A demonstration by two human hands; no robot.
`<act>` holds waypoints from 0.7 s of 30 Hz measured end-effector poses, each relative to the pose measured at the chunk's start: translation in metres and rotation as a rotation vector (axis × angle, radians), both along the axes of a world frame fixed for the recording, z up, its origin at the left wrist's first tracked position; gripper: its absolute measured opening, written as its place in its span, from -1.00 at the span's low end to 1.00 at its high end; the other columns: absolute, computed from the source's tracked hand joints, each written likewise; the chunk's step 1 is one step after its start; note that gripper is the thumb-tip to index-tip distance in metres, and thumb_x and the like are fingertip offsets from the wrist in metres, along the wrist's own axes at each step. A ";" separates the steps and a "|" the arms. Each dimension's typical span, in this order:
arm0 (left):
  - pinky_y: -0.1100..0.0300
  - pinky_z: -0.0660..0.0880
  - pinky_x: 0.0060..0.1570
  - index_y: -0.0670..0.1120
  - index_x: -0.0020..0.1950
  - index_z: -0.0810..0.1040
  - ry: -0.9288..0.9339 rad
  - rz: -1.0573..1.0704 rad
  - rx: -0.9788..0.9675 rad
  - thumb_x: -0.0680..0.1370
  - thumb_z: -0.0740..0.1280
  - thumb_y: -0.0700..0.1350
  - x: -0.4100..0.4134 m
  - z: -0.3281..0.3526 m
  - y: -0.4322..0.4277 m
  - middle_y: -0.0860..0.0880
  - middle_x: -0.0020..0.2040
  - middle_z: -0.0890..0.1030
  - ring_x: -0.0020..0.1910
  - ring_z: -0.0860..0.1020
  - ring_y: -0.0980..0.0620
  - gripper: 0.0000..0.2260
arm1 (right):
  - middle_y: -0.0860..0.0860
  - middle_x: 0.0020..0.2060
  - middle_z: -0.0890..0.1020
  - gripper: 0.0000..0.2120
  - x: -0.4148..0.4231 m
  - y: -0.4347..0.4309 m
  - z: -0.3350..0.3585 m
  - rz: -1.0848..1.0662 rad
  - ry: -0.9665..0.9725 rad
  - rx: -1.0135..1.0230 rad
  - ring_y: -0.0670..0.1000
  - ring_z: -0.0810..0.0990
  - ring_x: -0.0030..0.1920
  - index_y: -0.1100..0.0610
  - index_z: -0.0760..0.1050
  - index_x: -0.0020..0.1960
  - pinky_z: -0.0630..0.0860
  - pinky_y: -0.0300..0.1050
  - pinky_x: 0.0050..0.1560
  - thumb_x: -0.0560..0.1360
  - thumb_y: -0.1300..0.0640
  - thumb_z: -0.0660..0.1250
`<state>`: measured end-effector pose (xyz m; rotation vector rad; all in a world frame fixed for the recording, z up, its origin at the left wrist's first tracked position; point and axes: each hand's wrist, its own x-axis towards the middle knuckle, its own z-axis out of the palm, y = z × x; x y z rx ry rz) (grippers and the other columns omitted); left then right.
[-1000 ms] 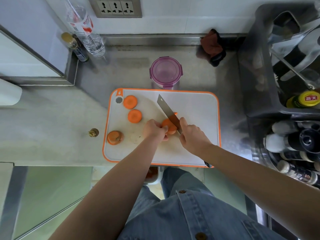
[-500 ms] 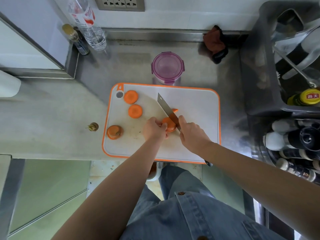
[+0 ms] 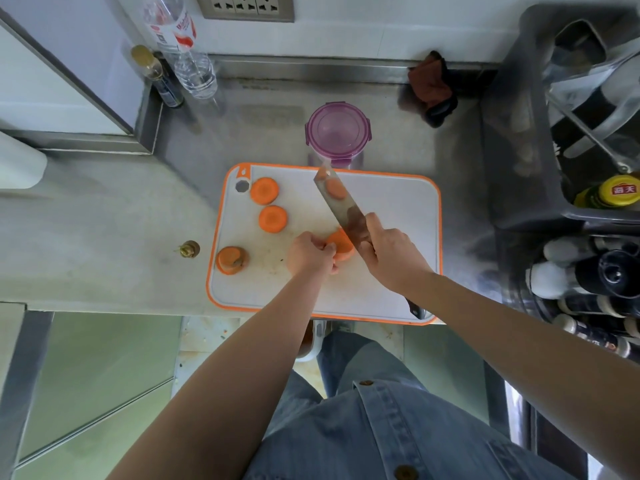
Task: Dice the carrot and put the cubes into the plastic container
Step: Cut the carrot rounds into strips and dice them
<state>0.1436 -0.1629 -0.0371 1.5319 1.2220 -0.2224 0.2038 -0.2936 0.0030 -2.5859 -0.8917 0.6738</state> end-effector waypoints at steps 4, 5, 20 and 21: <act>-0.07 0.65 -0.20 -0.11 -0.17 0.41 -0.007 0.009 0.001 0.53 0.40 -0.19 -0.001 0.002 0.000 -0.15 -0.20 0.63 -0.33 0.66 -0.11 -0.81 | 0.01 -0.39 0.39 -0.56 0.003 0.002 0.015 0.067 -0.052 -0.008 0.05 0.34 -0.41 0.07 0.11 0.42 0.26 -0.07 -0.30 0.58 0.19 0.12; -0.06 0.65 -0.21 -0.10 -0.19 0.40 -0.008 0.011 0.005 0.53 0.41 -0.19 -0.001 0.002 0.000 -0.16 -0.16 0.64 -0.32 0.66 -0.12 -0.80 | 0.06 -0.34 0.45 -0.54 0.003 0.002 0.016 0.080 -0.050 -0.027 0.10 0.37 -0.38 0.06 0.10 0.43 0.29 -0.07 -0.29 0.57 0.19 0.13; 0.03 0.65 -0.24 -0.07 -0.22 0.43 0.020 -0.009 0.059 0.53 0.41 -0.15 0.001 0.002 -0.002 -0.10 -0.17 0.64 -0.30 0.68 -0.13 -0.80 | 0.08 -0.30 0.50 -0.48 0.001 0.008 -0.004 0.098 0.074 -0.116 0.02 0.50 -0.36 0.02 0.00 0.44 0.51 -0.05 -0.36 0.59 0.20 0.18; 0.05 0.65 -0.25 -0.08 -0.20 0.44 0.024 -0.015 0.059 0.53 0.41 -0.15 0.002 0.001 -0.002 -0.10 -0.17 0.65 -0.30 0.68 -0.12 -0.82 | 0.08 -0.31 0.49 -0.48 0.000 0.008 -0.006 0.096 0.077 -0.118 0.02 0.50 -0.36 0.02 0.00 0.44 0.49 -0.06 -0.37 0.59 0.22 0.17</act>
